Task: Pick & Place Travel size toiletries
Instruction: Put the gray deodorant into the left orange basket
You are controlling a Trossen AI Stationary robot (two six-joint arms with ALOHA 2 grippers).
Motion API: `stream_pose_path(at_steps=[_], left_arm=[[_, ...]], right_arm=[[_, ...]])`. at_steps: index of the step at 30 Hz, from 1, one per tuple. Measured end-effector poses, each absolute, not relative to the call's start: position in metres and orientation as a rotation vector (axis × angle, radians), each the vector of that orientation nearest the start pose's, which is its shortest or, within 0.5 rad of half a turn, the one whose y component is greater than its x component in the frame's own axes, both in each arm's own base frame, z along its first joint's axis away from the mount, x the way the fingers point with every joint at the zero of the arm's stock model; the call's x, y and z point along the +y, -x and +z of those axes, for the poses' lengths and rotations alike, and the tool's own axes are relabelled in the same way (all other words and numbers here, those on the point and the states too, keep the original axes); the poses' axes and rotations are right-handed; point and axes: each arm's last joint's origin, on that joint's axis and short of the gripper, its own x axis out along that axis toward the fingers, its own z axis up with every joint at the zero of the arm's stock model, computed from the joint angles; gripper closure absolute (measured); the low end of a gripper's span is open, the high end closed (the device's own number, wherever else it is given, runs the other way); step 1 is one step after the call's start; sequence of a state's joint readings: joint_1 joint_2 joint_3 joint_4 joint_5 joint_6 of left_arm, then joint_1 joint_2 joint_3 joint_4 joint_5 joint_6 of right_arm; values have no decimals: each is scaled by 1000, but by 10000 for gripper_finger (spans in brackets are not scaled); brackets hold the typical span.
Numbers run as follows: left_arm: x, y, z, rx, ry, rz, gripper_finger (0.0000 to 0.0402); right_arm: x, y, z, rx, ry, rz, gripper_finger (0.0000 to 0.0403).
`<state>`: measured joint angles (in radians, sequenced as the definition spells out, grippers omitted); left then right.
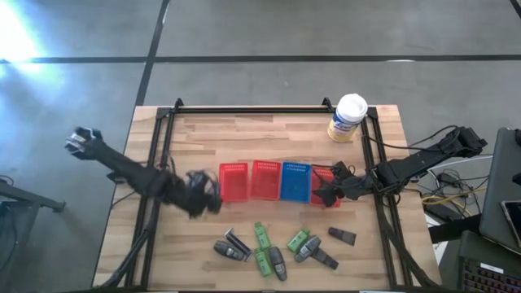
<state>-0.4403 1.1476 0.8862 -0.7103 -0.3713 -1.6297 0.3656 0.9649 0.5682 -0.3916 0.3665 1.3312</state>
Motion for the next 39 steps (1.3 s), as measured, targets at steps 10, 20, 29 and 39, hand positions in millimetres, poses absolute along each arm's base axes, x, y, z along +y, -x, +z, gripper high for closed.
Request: stream_pose_path(at_steps=[10, 20, 29, 39], left_arm=[[-17, -240, 218, 515, 1227, 755, 192], [-17, -260, 189, 687, 1262, 757, 130], [-22, -261, 214, 724, 1154, 545, 33], [-114, -233, 246, 943, 565, -274, 46]], right_arm=[[57, -177, 214, 602, -988, -473, 138], [57, -177, 214, 602, -987, -473, 154], [57, -177, 214, 604, -980, -470, 172], [57, -177, 214, 607, -981, -468, 149]])
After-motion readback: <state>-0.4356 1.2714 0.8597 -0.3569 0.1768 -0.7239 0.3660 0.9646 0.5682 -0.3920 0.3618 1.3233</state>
